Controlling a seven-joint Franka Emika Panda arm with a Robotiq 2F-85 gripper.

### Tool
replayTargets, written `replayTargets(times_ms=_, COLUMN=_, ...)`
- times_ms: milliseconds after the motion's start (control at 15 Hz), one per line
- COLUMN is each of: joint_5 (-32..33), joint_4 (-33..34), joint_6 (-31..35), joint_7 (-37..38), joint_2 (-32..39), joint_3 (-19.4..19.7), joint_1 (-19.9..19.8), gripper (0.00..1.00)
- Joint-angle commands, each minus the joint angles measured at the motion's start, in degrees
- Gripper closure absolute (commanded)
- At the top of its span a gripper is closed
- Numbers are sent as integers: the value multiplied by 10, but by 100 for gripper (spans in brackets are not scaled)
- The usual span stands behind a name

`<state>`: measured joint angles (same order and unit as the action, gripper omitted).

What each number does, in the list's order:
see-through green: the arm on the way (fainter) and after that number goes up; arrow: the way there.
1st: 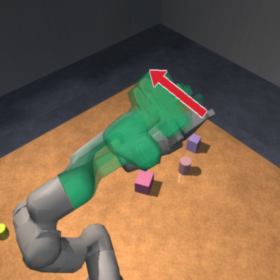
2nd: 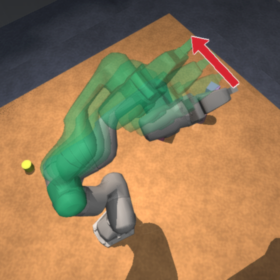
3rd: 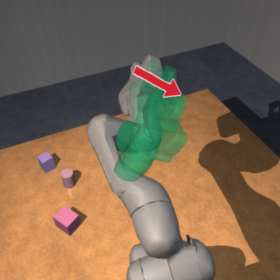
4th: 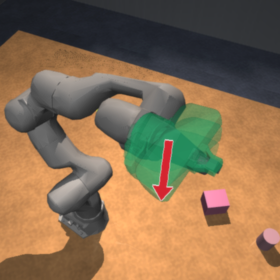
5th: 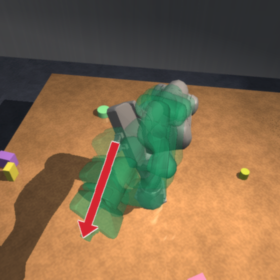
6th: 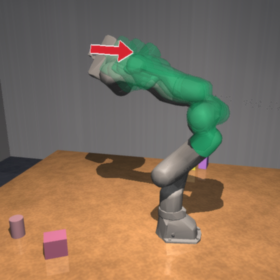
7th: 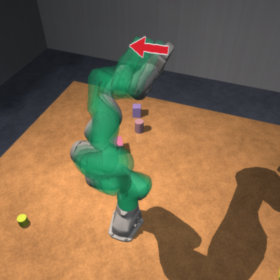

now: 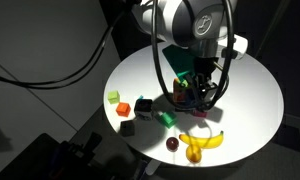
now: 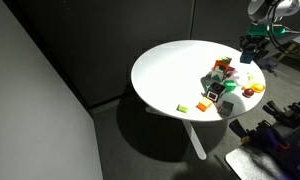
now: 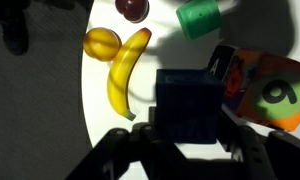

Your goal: Put the blue block on the pink block

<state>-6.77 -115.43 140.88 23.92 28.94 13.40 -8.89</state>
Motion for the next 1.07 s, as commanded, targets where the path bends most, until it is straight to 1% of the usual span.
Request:
replayTargets(times_ms=0, joint_5=-2, joint_4=10, joint_6=-8, joint_7=1, joint_2=3, joint_3=5, joint_1=-2, gripper=69)
replayTargets(times_ms=467, joint_5=-5, joint_4=34, joint_6=-22, joint_7=10, joint_2=11, joint_3=18, joint_1=-9, gripper=69)
replayTargets(times_ms=1000, joint_5=-12, joint_4=84, joint_6=-52, joint_7=58, joint_2=47, joint_3=27, joint_1=-9, gripper=69)
